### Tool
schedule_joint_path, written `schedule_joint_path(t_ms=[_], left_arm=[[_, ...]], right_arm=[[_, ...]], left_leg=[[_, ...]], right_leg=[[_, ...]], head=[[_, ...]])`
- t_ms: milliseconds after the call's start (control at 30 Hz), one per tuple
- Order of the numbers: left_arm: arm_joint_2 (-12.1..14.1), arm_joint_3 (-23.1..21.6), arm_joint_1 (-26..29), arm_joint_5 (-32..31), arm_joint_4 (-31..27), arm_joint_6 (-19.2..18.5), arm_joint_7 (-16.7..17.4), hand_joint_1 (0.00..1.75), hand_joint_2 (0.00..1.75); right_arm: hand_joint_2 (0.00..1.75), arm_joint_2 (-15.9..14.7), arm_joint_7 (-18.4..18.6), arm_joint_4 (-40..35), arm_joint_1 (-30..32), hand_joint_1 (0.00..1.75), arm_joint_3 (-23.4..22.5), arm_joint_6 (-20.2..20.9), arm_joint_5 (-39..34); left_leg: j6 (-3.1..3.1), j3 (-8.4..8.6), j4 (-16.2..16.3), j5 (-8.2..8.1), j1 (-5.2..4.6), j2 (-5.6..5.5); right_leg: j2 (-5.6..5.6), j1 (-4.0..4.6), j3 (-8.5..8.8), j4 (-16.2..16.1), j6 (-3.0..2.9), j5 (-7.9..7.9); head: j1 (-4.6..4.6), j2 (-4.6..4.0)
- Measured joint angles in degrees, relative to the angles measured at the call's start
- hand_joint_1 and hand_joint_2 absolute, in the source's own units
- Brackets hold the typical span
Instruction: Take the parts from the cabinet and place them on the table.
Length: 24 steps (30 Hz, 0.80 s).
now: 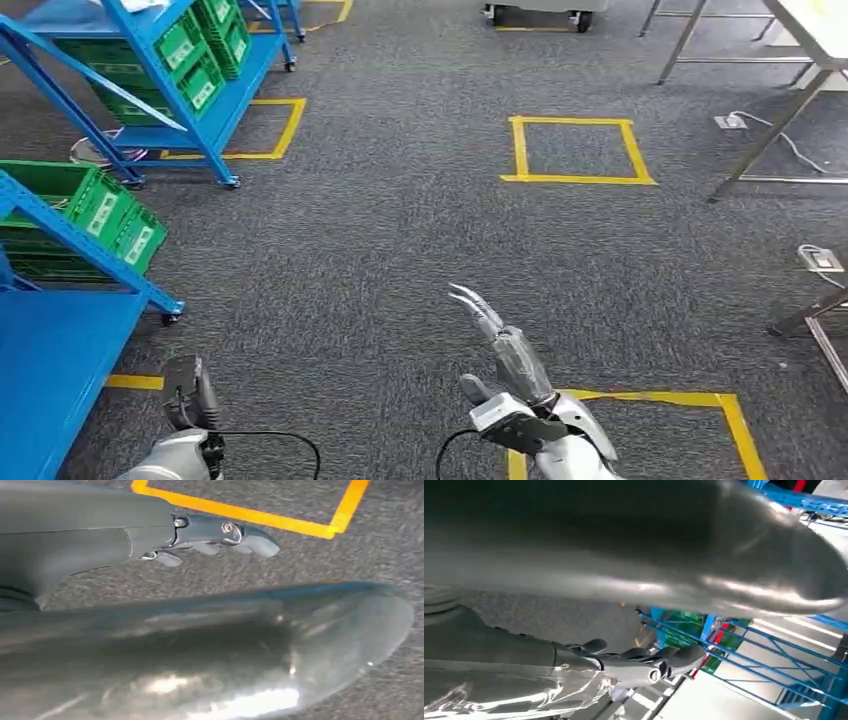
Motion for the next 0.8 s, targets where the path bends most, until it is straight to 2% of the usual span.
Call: schedule_joint_path(t_ms=[33,67,100,133,167,200,233,267,300,333,367,400,433,500,533,567,600,633,667,700,733,767,800], left_arm=[[0.0,0.0,-0.1,0.0,0.0,0.3,0.0,0.00,0.00],[-0.4,0.0,-0.3,0.0,0.0,0.6,0.0,0.00,0.00],[-0.9,-0.1,-0.9,-0.2,0.0,0.9,0.1,0.00,0.00],[-1.4,-0.2,-1.4,-0.5,0.0,1.2,0.2,0.00,0.00],[-1.9,-0.4,-1.8,-0.8,0.0,1.4,0.4,0.00,0.00],[-2.3,-0.5,-2.0,-1.0,0.0,1.7,0.5,0.00,0.00],[-2.7,-0.6,-2.2,-1.3,0.0,2.3,0.7,0.00,0.00],[-3.2,-0.9,-2.5,-1.4,0.0,2.6,1.0,0.00,0.00],[-3.5,-1.1,-2.8,-1.8,0.0,2.8,1.1,0.00,0.00],[-4.1,-1.4,-3.3,-2.0,0.0,3.1,1.2,0.00,0.00],[-4.4,-1.7,-3.8,-2.1,0.0,3.3,1.3,0.00,0.00],[-4.8,-1.9,-4.5,-2.4,0.0,3.6,1.6,0.00,0.00],[-5.4,-2.1,-5.0,-2.8,0.0,3.8,2.0,0.00,0.00],[-6.1,-2.9,-5.1,-3.5,0.0,4.4,2.6,0.00,0.00],[-6.6,-3.1,-5.1,-3.7,0.1,4.5,2.9,0.00,0.00],[-7.0,-3.4,-5.3,-3.9,0.1,4.8,3.0,0.00,0.00],[-7.3,-3.6,-5.6,-4.1,0.1,4.9,3.2,0.00,0.00],[-7.8,-3.8,-5.9,-4.2,0.1,5.0,3.3,0.00,0.00],[-8.2,-4.2,-6.1,-4.2,0.1,5.1,3.6,0.00,0.00],[-8.5,-4.4,-6.2,-4.3,0.2,5.1,3.8,0.00,0.00],[-8.7,-4.5,-6.2,-4.3,0.3,5.2,4.1,0.00,0.00],[-8.9,-4.7,-6.3,-4.4,0.3,5.2,4.2,0.00,0.00],[-9.1,-4.8,-6.4,-4.5,0.3,5.2,4.2,0.00,0.00]], right_arm=[[0.00,0.2,0.0,0.0,-0.2,0.00,0.0,0.0,0.0],[0.00,0.3,-0.1,0.0,-0.3,0.00,0.0,0.2,0.0],[0.00,0.4,-0.2,0.0,-0.2,0.00,0.0,0.2,0.0],[0.00,0.4,-0.2,0.0,-0.1,0.00,-0.1,0.2,-0.1],[0.00,0.3,-0.2,0.0,0.1,0.00,-0.2,0.2,-0.2],[0.00,0.3,-0.3,0.0,0.2,0.00,-0.3,0.2,-0.4],[0.00,0.3,-0.4,0.0,0.3,0.00,-0.5,0.2,-0.7],[0.00,0.2,-0.6,0.0,0.4,0.00,-0.9,0.3,-1.0],[0.00,0.2,-0.7,-0.2,0.5,0.00,-1.2,0.3,-1.1],[0.00,0.1,-0.8,-0.4,0.7,0.00,-1.4,0.3,-1.2],[0.00,0.0,-0.9,-0.7,0.8,0.00,-1.6,0.3,-1.2],[0.00,-0.2,-1.1,-1.0,1.1,0.00,-2.0,0.3,-1.4],[0.00,-0.5,-1.4,-1.1,1.4,0.00,-2.5,0.3,-1.8],[0.00,-1.0,-2.2,-1.6,2.2,0.00,-3.3,0.4,-2.3],[0.00,-1.2,-2.4,-2.0,2.4,0.00,-3.9,0.5,-2.4],[0.00,-1.4,-2.6,-2.2,2.5,0.00,-4.2,0.6,-2.4],[0.00,-1.7,-2.8,-2.4,2.8,0.00,-4.6,0.6,-2.5],[0.00,-2.0,-2.9,-2.5,3.2,0.00,-5.0,0.8,-2.6],[0.00,-2.4,-2.9,-2.5,3.6,0.00,-5.4,0.9,-2.7],[0.00,-2.6,-3.0,-2.5,3.9,0.00,-5.8,1.0,-2.9],[0.00,-2.8,-3.0,-2.6,4.0,0.00,-6.1,1.2,-2.9],[0.00,-3.0,-3.0,-2.6,4.0,0.00,-6.4,1.4,-3.0],[0.00,-3.1,-3.0,-2.6,4.0,0.00,-6.6,1.4,-3.0]], left_leg=[[-0.11,-0.33,0.1,-0.12,0.09,0.23],[-0.19,-0.83,1.3,-1.36,-0.45,3.68],[-0.45,-2.52,4.8,-3.83,-0.51,6.08],[-0.65,-4.67,9.6,-6.29,-0.45,7.11],[-0.79,-6.63,13.9,-8.10,-0.42,7.66],[-0.92,-7.86,17.0,-9.02,-0.39,7.87],[-1.02,-7.80,17.4,-8.60,-0.31,7.90],[-1.00,-6.41,15.2,-6.94,-0.26,7.99],[-0.92,-4.13,11.4,-4.88,-0.25,8.42],[-0.82,-1.15,6.4,-2.77,-0.26,9.60],[-0.67,1.29,2.6,-1.74,-0.40,12.42],[-0.61,2.15,0.4,-2.34,-0.92,13.13],[0.45,1.74,0.8,-2.25,-0.83,12.36],[1.07,1.45,0.6,-2.22,-1.08,10.87],[1.57,1.55,0.3,-1.97,-0.79,10.25],[1.81,1.55,0.3,-1.87,-0.60,9.79],[2.19,1.54,0.3,-1.81,-0.52,9.20],[2.49,1.51,0.3,-1.75,-0.50,8.54],[2.56,1.45,0.3,-1.73,-0.53,7.60],[2.57,1.45,0.3,-1.72,-0.57,6.86],[2.56,1.45,0.4,-1.68,-0.57,6.04],[2.56,1.46,0.4,-1.64,-0.56,5.29],[2.45,1.47,0.4,-1.58,-0.51,4.41]], right_leg=[[-1.02,-0.45,0.10,-0.6,-0.60,0.44],[-1.58,-0.28,0.09,-0.8,-0.85,0.62],[-2.52,-0.12,0.02,-0.8,-1.12,0.72],[-3.53,0.04,-0.11,-0.8,-1.15,0.71],[-4.54,0.13,-0.21,-0.8,-1.19,0.70],[-5.34,0.14,-0.29,-0.8,-1.19,0.70],[-6.11,0.14,-0.30,-0.8,-1.19,0.70],[-6.97,0.14,-0.29,-0.8,-1.17,0.69],[-7.68,0.14,-0.26,-0.8,-1.14,0.68],[-8.35,0.13,-0.16,-0.8,-1.03,0.64],[-8.83,0.38,-0.05,-0.8,-0.72,0.57],[-9.43,0.88,-0.33,-0.3,-0.26,0.28],[-10.02,0.91,-0.34,-0.5,0.05,0.41],[-11.54,0.80,0.05,-0.7,0.52,0.32],[-11.25,0.59,0.07,-0.5,1.00,0.01],[-7.86,0.34,-0.55,0.5,1.48,-0.90],[-5.65,0.21,-1.69,3.4,1.61,-2.74],[-4.76,0.22,-3.78,8.2,1.67,-5.01],[-4.42,0.23,-6.30,13.4,1.75,-7.05],[-4.35,0.25,-8.09,16.7,1.78,-8.00],[-4.32,0.25,-8.86,17.6,1.69,-7.62],[-4.30,0.22,-8.32,16.0,1.63,-6.01],[-4.13,0.12,-6.56,12.0,1.54,-3.44]], head=[[0.00,0.00],[-0.24,0.00],[-0.61,0.00],[-0.48,0.00],[-0.53,0.00],[-0.52,0.00],[-0.57,0.00],[-0.55,0.00],[-0.55,0.00],[-0.55,0.00],[-0.57,0.00],[-0.79,0.00],[-0.48,0.00],[-0.41,0.00],[-0.59,0.00],[-0.27,0.00],[-0.22,0.00],[-0.09,0.00],[-0.07,0.00],[-0.11,0.00],[-0.09,0.00],[-0.07,0.00],[-0.11,0.00]])
